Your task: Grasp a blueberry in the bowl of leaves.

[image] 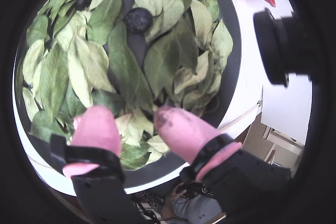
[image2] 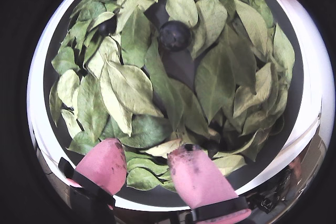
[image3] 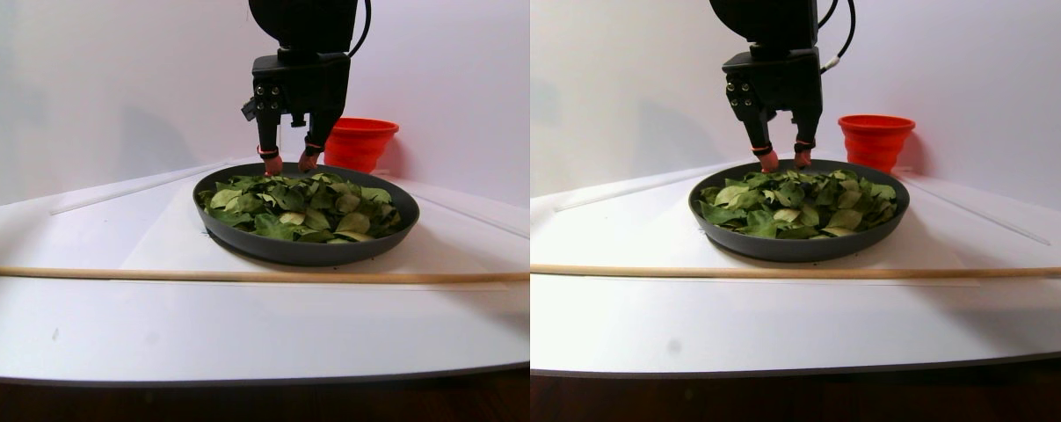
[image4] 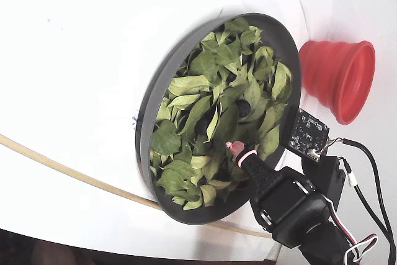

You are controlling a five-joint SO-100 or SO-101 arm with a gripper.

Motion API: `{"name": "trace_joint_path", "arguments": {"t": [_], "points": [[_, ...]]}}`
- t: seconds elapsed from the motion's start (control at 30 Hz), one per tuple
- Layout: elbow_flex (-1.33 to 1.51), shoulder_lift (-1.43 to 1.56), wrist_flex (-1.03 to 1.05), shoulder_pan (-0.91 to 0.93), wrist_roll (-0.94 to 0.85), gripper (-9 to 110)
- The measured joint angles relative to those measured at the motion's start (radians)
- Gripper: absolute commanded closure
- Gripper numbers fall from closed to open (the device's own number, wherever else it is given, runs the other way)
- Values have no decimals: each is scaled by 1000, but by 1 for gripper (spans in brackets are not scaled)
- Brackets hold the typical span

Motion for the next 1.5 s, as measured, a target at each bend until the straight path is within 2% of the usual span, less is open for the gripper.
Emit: {"name": "trace_joint_path", "arguments": {"t": [1.5], "points": [[-166, -158, -66, 17, -41, 86]]}}
